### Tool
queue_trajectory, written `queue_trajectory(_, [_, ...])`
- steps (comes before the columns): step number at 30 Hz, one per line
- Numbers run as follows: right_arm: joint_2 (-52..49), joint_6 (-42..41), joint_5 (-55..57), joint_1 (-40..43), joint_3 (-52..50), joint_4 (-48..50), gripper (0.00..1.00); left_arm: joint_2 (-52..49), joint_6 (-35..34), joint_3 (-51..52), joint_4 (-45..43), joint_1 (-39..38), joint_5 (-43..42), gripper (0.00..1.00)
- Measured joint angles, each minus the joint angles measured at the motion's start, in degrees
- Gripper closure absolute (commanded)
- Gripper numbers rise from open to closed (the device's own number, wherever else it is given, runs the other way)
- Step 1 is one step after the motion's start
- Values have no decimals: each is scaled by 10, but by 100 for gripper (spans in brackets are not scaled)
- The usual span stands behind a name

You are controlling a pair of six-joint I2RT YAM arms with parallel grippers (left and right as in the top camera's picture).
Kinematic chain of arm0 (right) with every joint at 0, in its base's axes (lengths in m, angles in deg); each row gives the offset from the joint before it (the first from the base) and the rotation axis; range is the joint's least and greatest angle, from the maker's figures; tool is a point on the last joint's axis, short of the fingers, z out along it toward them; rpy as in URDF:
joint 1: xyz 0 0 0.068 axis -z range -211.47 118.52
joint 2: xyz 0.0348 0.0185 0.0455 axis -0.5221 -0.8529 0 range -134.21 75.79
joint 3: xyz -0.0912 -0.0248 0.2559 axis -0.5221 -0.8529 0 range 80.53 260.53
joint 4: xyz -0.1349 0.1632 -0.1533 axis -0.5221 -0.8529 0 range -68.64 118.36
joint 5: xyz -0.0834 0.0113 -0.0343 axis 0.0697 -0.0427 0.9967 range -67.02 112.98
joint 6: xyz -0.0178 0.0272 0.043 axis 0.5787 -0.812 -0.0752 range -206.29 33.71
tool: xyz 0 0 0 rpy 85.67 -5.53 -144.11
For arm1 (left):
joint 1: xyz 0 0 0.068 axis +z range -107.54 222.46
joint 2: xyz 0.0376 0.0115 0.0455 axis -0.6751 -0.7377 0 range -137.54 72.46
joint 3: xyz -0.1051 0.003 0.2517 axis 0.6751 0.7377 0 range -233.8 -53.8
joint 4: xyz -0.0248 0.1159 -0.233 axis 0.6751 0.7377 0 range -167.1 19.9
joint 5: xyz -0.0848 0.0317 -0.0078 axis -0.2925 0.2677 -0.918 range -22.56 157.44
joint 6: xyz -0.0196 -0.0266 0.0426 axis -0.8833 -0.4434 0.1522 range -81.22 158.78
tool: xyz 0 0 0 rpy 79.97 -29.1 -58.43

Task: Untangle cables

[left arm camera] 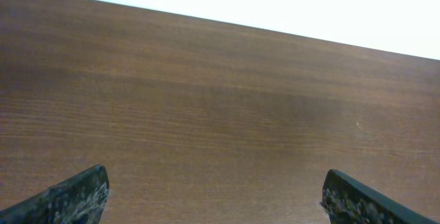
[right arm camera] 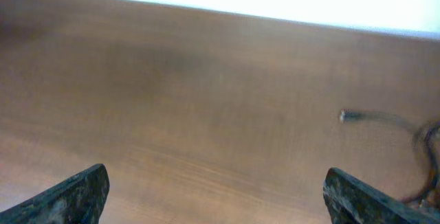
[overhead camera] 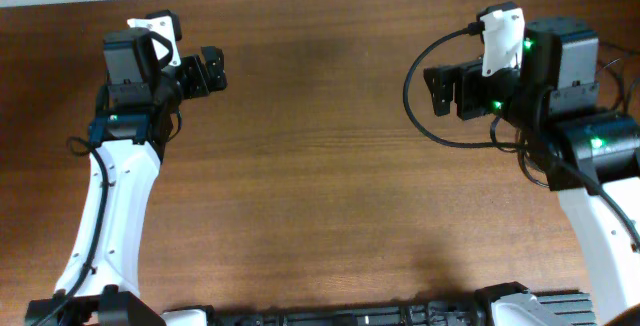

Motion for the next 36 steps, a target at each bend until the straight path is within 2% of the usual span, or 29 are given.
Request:
queue_trajectory(3, [56,49,0,0,-33,76,1,0,0,0,0,0,0,1])
queue_trajectory(6, [153,112,0,5,-118,174,1,0,0,0,0,0,0,1])
queue_trajectory(9, [240,140,-2,21,-273,335,1,0,0,0,0,0,0,1])
queue_trajectory(15, [376,147,-2,27,-568,634,1,0,0,0,0,0,0,1])
queue_trajectory(18, [443,151,-2,27,-706,737,1,0,0,0,0,0,0,1])
queue_trajectory(20, [467,153,-2,27,-766,771,1,0,0,0,0,0,0,1])
queue_trajectory(21, [476,153,-2,27,-787,782,1,1,0,0,-1,0,0,1])
queue_trajectory(25, [528,155,5,31,-815,696,1,1,0,0,0,0,0,1])
queue_trajectory(30, [656,154,12,90,-815,462,1,1,0,0,2,0,0,1])
queue_trajectory(32, [691,156,25,106,-815,457,1,2,0,0,0,0,0,1])
queue_trajectory(36, [692,156,39,110,-815,455,1,2,0,0,0,0,0,1])
